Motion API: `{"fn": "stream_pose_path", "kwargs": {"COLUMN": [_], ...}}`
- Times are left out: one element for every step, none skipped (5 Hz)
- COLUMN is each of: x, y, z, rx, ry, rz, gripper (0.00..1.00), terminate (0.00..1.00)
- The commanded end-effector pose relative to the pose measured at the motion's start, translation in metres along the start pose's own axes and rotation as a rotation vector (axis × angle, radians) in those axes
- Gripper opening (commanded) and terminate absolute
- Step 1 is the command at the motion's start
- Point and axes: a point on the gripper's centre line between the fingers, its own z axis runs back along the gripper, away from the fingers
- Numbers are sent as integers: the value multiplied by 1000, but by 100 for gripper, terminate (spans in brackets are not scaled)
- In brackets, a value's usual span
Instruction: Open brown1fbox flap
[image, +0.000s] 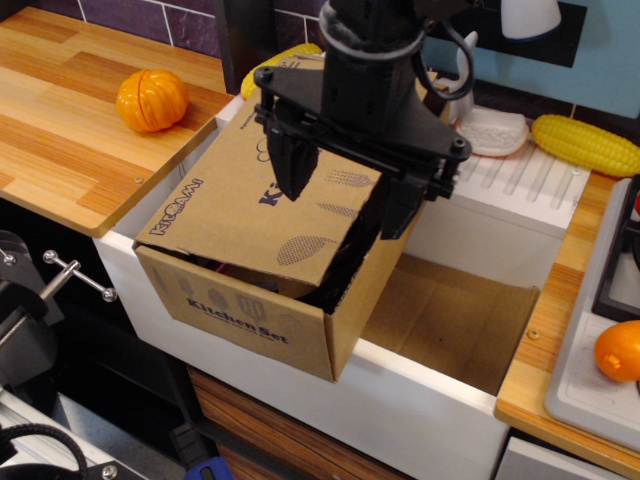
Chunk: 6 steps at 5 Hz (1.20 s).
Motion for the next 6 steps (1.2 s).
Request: {"fn": "stream_pose_path", "kwargs": {"x": [0,31,37,35,32,29], "y": [0,-6,-6,-5,1,8], "z": [0,-4,-11,-20,-28,-36], "rx": [0,-4,28,94,169,149], "ry": [0,-6,-9,-47,-74,-73], "rz": [0,-3,-30,-55,-78,-76], "gripper": [100,100,100,100,100,100], "terminate": [0,0,0,0,0,0]}}
